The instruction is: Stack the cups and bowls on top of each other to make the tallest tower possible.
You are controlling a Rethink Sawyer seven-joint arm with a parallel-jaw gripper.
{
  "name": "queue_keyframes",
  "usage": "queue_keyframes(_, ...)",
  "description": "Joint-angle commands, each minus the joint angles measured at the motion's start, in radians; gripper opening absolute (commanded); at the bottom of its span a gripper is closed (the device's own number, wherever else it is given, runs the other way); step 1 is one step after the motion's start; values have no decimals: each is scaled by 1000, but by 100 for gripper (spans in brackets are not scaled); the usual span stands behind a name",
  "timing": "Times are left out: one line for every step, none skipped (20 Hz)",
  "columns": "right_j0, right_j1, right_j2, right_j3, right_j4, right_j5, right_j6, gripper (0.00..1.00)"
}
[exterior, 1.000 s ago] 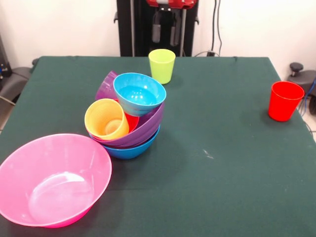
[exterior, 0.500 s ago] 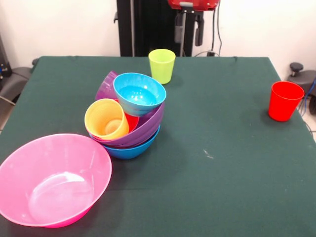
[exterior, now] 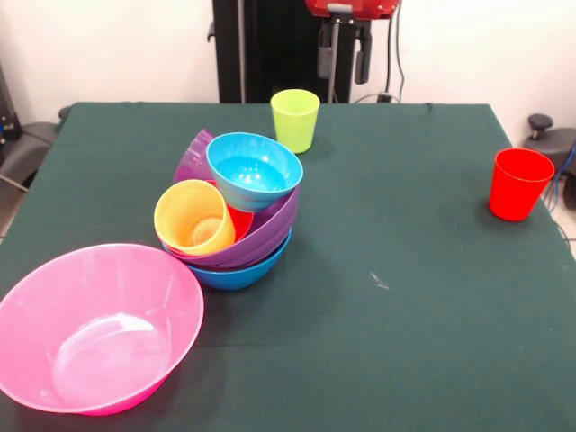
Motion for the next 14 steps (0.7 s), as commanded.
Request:
queue_keyframes(-22, 95, 72, 62, -92, -19, 84, 100)
queue_keyframes(-23, 98, 68, 60, -97, -21, 84, 100)
queue_keyframes(-23, 99, 66, 58, -101, -21, 85, 100)
queue_keyframes(-23, 100, 64, 55, -104, -21, 85, 100)
queue_keyframes(-24, 101, 64, 54, -106, -19, 86, 100)
queue_keyframes(-21, 102, 61, 52, -107, -19, 87, 100)
queue_keyframes(-19, 104, 59, 50, -108, -19, 89, 100)
queue_keyframes(-16, 109, 56, 46, -110, -22, 90, 100)
queue_keyframes(-11, 115, 52, 41, -110, -26, 92, 100)
queue_keyframes(-7, 122, 48, 36, -111, -29, 94, 100)
queue_keyframes(-1, 128, 43, 32, -110, -32, 97, 100)
queue_keyframes(5, 138, 37, 25, -110, -39, 99, 100)
queue_keyframes(9, 144, 32, 21, -109, -43, 101, 100)
queue_keyframes(16, 156, 22, 14, -110, -51, 100, 100)
